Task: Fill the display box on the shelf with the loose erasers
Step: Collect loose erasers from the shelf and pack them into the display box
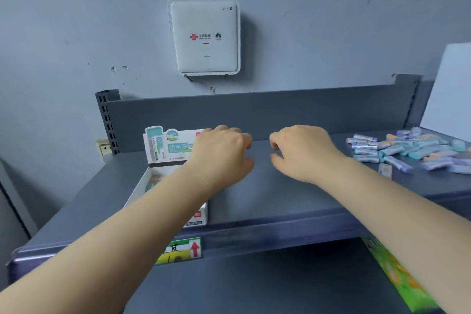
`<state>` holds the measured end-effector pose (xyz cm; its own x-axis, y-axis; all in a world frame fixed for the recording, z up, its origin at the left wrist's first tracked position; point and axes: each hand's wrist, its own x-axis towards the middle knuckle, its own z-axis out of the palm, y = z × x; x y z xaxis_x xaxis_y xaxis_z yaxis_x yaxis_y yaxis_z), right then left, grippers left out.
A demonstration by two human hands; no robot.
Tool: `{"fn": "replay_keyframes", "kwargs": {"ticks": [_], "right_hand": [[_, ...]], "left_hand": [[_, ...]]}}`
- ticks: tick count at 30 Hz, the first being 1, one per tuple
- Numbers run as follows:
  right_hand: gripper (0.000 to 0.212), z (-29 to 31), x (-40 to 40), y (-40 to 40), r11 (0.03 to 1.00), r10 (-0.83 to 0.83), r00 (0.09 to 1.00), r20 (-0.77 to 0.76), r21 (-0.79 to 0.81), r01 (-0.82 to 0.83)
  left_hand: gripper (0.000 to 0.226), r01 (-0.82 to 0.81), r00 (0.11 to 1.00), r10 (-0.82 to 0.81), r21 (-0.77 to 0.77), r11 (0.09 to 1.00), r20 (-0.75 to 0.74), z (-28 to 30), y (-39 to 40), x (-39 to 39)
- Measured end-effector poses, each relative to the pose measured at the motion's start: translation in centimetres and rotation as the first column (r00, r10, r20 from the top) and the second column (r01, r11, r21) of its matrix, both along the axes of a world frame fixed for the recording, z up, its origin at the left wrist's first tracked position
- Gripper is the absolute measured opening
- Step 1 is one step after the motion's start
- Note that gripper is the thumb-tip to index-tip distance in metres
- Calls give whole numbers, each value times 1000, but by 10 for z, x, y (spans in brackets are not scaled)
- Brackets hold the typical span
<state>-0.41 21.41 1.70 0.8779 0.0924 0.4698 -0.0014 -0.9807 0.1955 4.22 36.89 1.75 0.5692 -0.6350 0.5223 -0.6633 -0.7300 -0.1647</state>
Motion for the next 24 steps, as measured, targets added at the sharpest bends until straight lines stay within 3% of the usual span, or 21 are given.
{"fn": "replay_keyframes", "kwargs": {"ticks": [16,24], "right_hand": [[18,-16,-122,-202,986,-155,988,11,69,154],[15,-26,-154,-295,927,-282,957,-59,240,288]], "left_hand": [[29,161,974,-166,-42,986,-155,-29,-213,-71],[24,213,945,-215,-35,976,-248,-36,-303,-87]]}}
